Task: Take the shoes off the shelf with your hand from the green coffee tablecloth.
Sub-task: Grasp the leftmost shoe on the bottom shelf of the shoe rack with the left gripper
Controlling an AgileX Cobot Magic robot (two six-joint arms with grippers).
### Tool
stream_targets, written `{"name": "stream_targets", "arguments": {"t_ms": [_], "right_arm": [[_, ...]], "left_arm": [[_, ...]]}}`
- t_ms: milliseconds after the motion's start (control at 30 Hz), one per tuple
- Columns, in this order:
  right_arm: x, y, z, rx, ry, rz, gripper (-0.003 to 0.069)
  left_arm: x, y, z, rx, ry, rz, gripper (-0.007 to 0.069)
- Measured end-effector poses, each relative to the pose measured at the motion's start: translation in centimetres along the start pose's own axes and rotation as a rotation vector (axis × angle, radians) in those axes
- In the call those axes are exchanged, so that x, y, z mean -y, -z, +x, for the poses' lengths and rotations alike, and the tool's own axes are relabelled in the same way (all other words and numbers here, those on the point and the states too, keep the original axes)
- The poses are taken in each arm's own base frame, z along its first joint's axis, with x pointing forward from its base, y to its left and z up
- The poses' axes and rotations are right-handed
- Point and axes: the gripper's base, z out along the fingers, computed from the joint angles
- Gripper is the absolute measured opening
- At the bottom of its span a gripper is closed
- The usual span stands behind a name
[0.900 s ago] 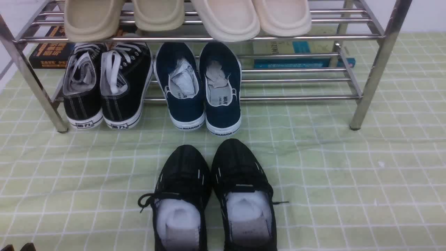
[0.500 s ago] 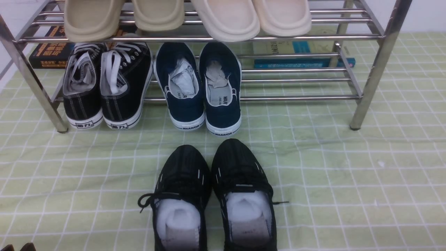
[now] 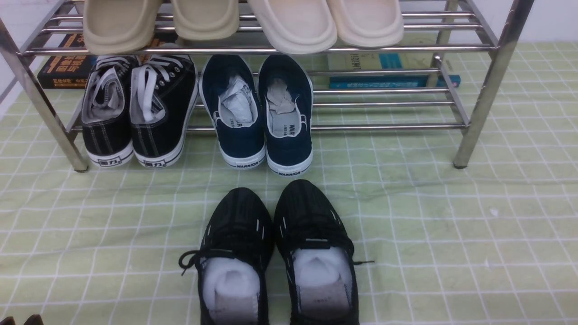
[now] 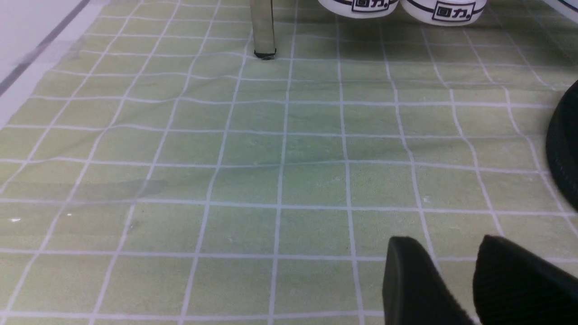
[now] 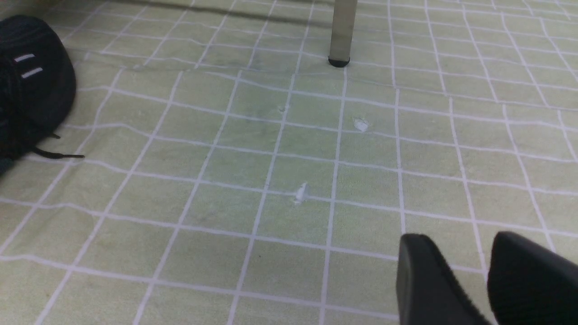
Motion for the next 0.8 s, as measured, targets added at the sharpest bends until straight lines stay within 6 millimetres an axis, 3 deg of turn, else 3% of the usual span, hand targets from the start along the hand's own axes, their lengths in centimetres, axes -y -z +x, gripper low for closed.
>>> {"name": "stream_targets", "arguments": {"t_ms": [433, 500, 600, 800], "right_arm": [[0.0, 0.0, 0.0, 0.000, 0.000, 0.000, 0.0237], [0.0, 0.0, 0.0, 0.000, 0.000, 0.000, 0.0237], [0.0, 0.0, 0.0, 0.000, 0.000, 0.000, 0.0237], [0.0, 0.0, 0.0, 0.000, 0.000, 0.000, 0.0237]], "left_arm": [[-0.1, 0.0, 0.0, 0.001, -0.019, -0.007, 0.0242], [0.0, 0.0, 0.0, 0.000, 0.041, -0.001, 0.0242], [0.4, 0.0, 0.0, -0.010, 0.323, 0.048, 0.0242], [1.8, 0.2, -0.1, -0.098, 1.115, 0.190, 0.0242]]}}
